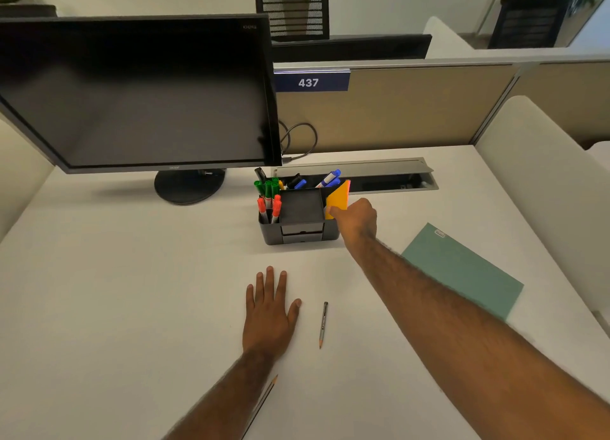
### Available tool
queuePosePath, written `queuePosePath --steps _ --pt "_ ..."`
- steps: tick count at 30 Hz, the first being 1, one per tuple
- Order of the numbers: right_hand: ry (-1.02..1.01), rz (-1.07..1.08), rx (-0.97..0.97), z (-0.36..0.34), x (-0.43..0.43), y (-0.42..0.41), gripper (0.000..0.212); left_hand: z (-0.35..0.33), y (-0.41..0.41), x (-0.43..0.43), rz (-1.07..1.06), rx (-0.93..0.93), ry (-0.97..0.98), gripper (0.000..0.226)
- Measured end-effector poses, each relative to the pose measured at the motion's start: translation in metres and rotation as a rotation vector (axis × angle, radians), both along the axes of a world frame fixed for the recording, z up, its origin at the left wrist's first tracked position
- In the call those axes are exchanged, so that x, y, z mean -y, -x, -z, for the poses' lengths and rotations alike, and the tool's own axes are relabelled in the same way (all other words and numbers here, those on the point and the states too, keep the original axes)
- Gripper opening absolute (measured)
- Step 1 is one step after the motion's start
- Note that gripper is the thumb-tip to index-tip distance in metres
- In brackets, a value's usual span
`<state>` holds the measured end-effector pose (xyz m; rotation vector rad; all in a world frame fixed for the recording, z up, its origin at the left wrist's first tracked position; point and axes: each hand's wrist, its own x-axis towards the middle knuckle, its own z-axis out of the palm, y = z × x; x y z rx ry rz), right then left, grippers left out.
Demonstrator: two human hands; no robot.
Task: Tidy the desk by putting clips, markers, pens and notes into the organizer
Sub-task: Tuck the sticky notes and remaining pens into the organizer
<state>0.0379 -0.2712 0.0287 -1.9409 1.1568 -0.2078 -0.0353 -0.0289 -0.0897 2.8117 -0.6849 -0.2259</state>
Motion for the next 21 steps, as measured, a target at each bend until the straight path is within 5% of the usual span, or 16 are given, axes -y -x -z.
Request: queuePosePath --steps 4,8,13,18,21 --pt "0.078 -0.051 0.102 0.018 -0.012 0.044 0.027 -0.001 -0.002 0.000 0.014 -0.032 -0.016 0.070" --pt "0.197 -0.476 -0.095 0.052 -0.039 0.116 0.005 -0.012 -0.002 -0.006 0.042 -0.119 0.026 0.065" --pt "0.274 -0.757 -0.188 0.075 -0.076 0.180 0.029 -0.037 0.041 -0.051 -0.039 -0.058 0.271 0.029" --pt "0.477 -0.814 -0.234 0.073 -0.100 0.190 0.051 -0.054 0.079 -0.104 -0.113 -0.261 0.046 0.038" --pt "0.539 -0.817 -0.291 0.072 -0.110 0.192 0.042 -0.059 0.096 -0.112 -0.102 -0.350 -0.031 0.040"
